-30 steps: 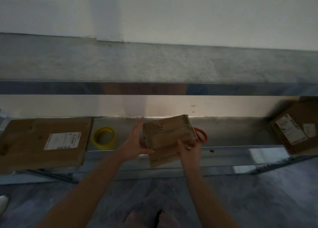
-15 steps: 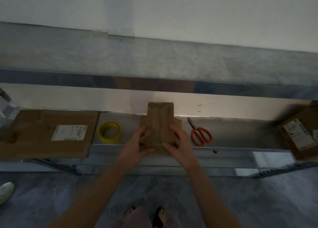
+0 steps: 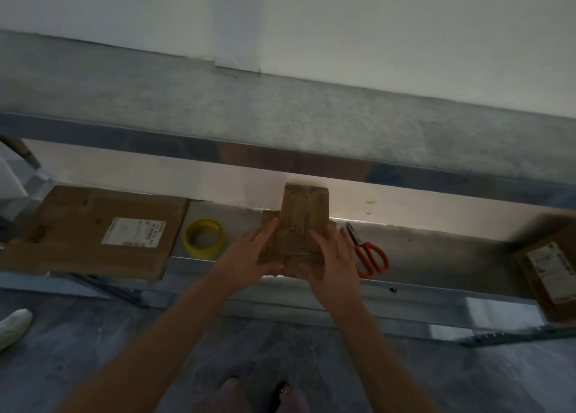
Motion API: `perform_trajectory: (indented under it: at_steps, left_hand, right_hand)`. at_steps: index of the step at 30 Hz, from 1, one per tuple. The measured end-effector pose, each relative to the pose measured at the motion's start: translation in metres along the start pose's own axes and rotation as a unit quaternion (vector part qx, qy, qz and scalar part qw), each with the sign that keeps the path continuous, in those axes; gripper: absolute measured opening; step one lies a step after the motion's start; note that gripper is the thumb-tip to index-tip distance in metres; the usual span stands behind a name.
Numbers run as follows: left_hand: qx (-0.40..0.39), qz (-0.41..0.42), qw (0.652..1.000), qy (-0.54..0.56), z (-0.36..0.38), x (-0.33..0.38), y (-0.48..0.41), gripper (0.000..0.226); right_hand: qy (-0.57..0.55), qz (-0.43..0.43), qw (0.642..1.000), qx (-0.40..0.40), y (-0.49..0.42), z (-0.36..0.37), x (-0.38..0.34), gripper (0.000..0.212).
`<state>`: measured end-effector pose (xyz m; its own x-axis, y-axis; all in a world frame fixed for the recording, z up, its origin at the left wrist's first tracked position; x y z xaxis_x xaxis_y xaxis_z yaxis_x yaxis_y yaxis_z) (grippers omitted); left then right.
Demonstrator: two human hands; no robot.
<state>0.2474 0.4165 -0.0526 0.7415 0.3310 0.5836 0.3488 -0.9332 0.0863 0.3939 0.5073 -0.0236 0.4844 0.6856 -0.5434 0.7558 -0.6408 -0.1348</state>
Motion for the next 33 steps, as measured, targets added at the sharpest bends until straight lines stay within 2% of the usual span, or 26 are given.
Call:
perform_trajectory:
  at_steps: [2,4,6,10,12,14,18,23,27,30,33]
  left_hand:
    - [0.029,0.025,0.997,-0.071,-0.019,-0.006,0.012,0.088]
    - [0.044,0.036,0.989,-0.138,-0.037,-0.026,0.029,0.076]
    - [0.033,0.027,0.979,-0.198,-0.049,-0.061,0.046,0.068]
    - [-0.06,-0.032,0.957,-0.281,-0.054,-0.145,0.057,0.065]
    - [-0.101,-0.022,0.95,-0.295,-0.047,-0.165,0.053,0.066]
    - [-0.132,-0.008,0.943,-0.306,-0.037,-0.178,0.045,0.066]
    - [-0.155,0.052,0.932,-0.324,-0.019,-0.186,0.033,0.056]
    - [-0.131,0.077,0.944,-0.293,-0.014,-0.186,0.029,0.047]
    - [-0.108,0.097,0.951,-0.275,-0.019,-0.182,0.024,0.049]
    - [-0.108,0.123,0.962,-0.219,-0.026,-0.178,0.023,0.046]
    - [-0.088,0.152,0.978,-0.114,-0.048,-0.167,0.034,0.04]
  right_hand:
    - [0.071,-0.094,0.993,0.027,0.006,-0.001,-0.031,0.06]
    - [0.108,-0.157,0.981,0.012,0.009,0.015,-0.062,0.053]
    - [0.098,-0.167,0.981,-0.013,0.006,0.039,-0.087,0.053]
    - [0.05,-0.187,0.978,-0.076,-0.002,0.112,-0.131,0.055]
    - [0.028,-0.13,0.985,-0.107,-0.012,0.148,-0.13,0.057]
    - [0.013,-0.035,0.991,-0.128,-0.024,0.175,-0.114,0.06]
    - [0.012,0.107,0.985,-0.138,-0.038,0.207,-0.08,0.064]
    - [0.027,0.136,0.983,-0.118,-0.041,0.22,-0.084,0.05]
    - [0.023,0.154,0.985,-0.08,-0.036,0.219,-0.085,0.02]
    - [0.007,0.171,0.983,-0.072,-0.036,0.205,-0.088,0.012]
    - [-0.017,0.167,0.983,-0.078,-0.036,0.183,-0.098,0.012]
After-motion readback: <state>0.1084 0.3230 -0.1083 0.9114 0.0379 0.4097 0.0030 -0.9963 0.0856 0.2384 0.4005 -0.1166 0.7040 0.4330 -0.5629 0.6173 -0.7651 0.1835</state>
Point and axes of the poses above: each hand's wrist, its own y-axis away from the middle knuckle, its own z-axis out of the palm, x = y × z, the point moved 10 cm from there along -y, towards the middle knuckle, and after that the axes turned 2 degrees about -x, right-handed, at the moved point
